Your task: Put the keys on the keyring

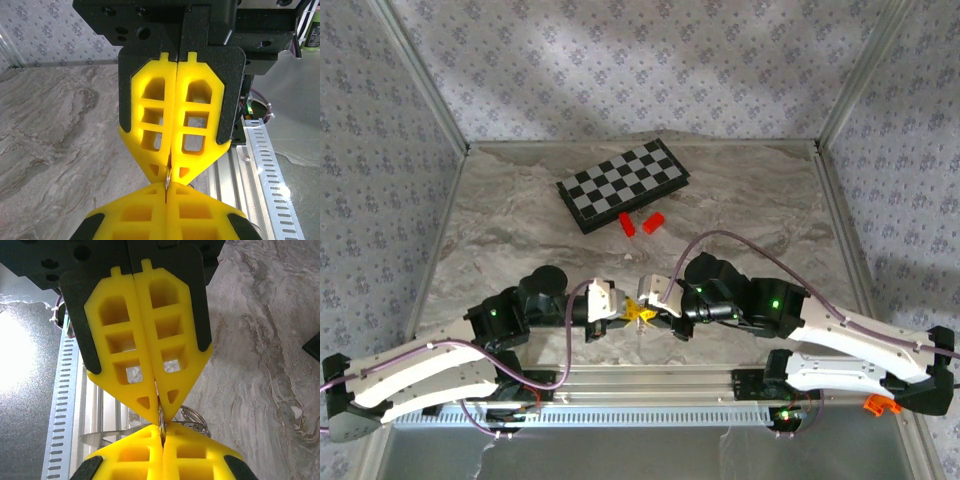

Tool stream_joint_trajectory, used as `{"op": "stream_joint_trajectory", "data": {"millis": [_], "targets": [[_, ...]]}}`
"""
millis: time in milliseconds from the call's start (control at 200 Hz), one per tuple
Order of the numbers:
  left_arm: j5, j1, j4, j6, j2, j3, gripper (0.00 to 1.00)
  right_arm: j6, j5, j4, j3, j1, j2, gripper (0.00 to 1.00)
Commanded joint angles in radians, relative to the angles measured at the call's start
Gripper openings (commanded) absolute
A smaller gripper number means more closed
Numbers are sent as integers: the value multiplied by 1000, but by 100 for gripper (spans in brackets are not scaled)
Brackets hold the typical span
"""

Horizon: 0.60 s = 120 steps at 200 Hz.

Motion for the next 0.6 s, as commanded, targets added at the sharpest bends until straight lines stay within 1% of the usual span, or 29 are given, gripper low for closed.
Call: {"op": "stream_joint_trajectory", "data": {"millis": [0,50,140,290,450,595], "targets": [[43,-5,128,-22,-44,-3,0,-14,-24,41,21,5,-15,5],[50,-5,172,-40,-59,-24,0,-2,-17,72,6,5,-33,13],[65,-5,270,-71,-83,-63,0,25,-8,168,-51,3,-86,23],[94,-5,430,-114,-87,-112,0,74,-13,325,-139,-3,-167,30],[121,-5,527,-136,-69,-135,0,103,-27,400,-182,-4,-210,30],[124,-5,547,-147,-73,-147,0,112,-34,408,-199,-9,-218,21]]}}
